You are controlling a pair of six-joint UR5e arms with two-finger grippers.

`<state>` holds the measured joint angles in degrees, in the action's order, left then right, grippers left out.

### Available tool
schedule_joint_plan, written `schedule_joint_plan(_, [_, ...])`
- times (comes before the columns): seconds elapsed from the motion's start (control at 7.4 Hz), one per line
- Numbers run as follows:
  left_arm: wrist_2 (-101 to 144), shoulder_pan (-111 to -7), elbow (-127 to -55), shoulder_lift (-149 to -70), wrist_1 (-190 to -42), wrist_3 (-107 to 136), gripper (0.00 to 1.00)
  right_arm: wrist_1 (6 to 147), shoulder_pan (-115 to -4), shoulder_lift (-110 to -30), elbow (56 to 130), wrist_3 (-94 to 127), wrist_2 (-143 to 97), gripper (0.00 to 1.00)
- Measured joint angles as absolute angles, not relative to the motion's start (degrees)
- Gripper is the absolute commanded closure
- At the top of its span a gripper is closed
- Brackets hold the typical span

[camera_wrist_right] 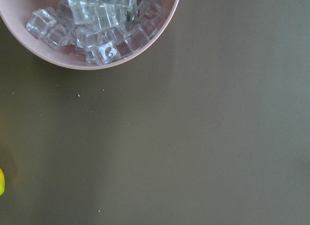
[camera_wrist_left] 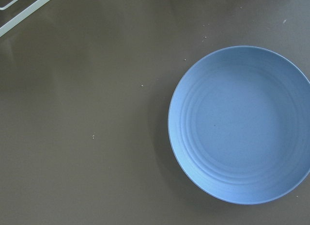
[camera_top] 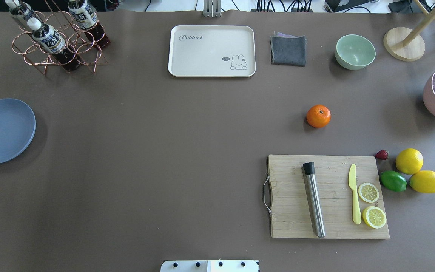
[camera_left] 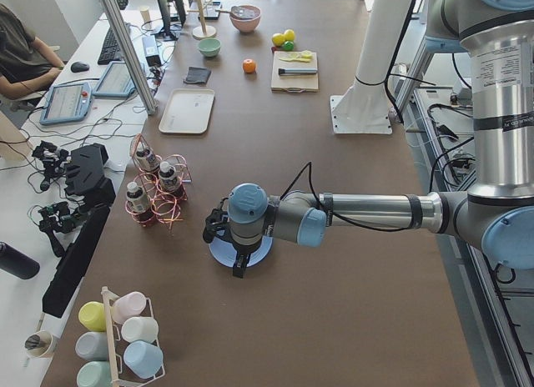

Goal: Pick orange to plate

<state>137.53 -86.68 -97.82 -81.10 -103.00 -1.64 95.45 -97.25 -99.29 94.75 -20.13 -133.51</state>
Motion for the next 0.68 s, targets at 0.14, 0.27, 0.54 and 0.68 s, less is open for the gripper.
schedule_joint_plan(0.14, [136.5,-86.6,-97.8,-81.3,-102.8,-1.2,0.02,95.4,-97.2,-99.3,94.7,-20.1,-133.5,0.00])
schedule_joint_plan(0.27, [134.9,-86.6,-97.7,-82.3,-101.0,-0.1,0.02,95.5,-97.1,-99.3,94.5,-20.1,-133.4,0.00])
schedule_joint_plan(0.54, [134.0,-86.4,-98.7,-84.4,-95.3,1.7,0.02,95.5,-96.9,-99.5,94.3,-20.1,-133.5,0.00])
schedule_joint_plan(0.68, [133.9,-86.4,-99.0,-84.5,-94.5,1.8,0.02,95.5,-96.8,-99.6,94.3,-20.1,-133.6,0.00])
